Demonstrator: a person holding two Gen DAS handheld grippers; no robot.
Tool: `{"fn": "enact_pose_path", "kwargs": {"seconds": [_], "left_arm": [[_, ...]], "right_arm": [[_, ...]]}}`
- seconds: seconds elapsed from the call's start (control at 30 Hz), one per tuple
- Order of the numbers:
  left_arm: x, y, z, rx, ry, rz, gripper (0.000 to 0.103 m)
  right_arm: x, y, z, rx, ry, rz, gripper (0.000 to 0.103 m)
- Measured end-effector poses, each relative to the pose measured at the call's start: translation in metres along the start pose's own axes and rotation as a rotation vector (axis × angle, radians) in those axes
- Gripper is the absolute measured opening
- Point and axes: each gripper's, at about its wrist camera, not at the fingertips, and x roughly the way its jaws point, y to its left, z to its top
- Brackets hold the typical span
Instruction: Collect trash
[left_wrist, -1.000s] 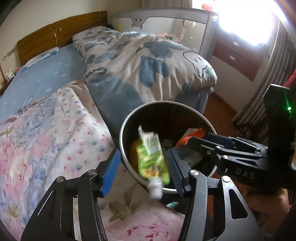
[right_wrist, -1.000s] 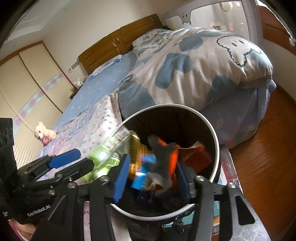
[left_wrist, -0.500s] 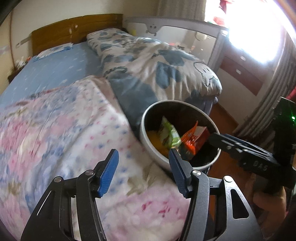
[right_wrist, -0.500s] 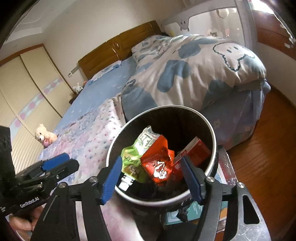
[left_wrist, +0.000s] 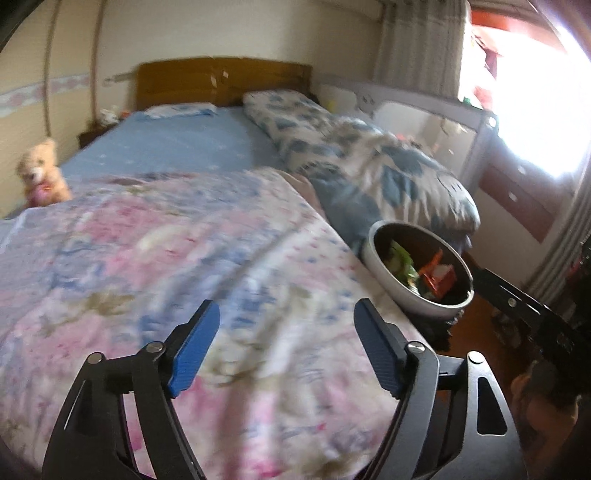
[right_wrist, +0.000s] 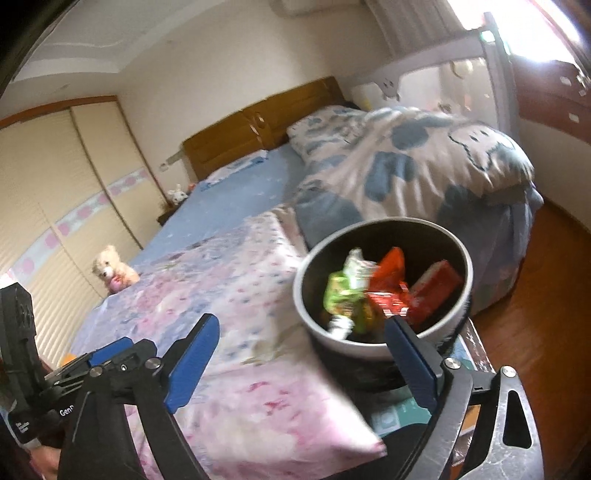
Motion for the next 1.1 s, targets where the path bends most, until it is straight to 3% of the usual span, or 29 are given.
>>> {"fn": "enact_pose_path", "kwargs": {"seconds": [0.33, 0.47, 0.57, 0.73, 1.1], "left_arm": [[-0.068, 0.031, 0.006, -0.027, -0.231, 0.112, 0.100], [-0.080, 0.030, -0.001, 0.012, -0.315, 0.228, 0.103], [-0.078, 0.028, -0.011, 0.051, -0.332, 0.300, 0.103], [-0.074, 0.028, -0.021, 0.068, -0.340, 0.350, 0.103], [-0.072, 0.033, -0.020, 0.048, -0.318, 0.368, 0.103]], "right_arm": [[-0.033, 0.067, 0.010, -0.179, -0.164, 0.084, 0.102], [-0.053, 0.088, 0.016, -0.245, -0.266, 0.093, 0.103], [-0.047, 0.095, 0.012, -0.277, -0.285, 0.086, 0.103], [-0.027, 0.093, -0.006, -0.279, -0.278, 0.055, 0.103], [-0.016, 0.097, -0.019, -0.292, -0.259, 0.069, 0.103]]}}
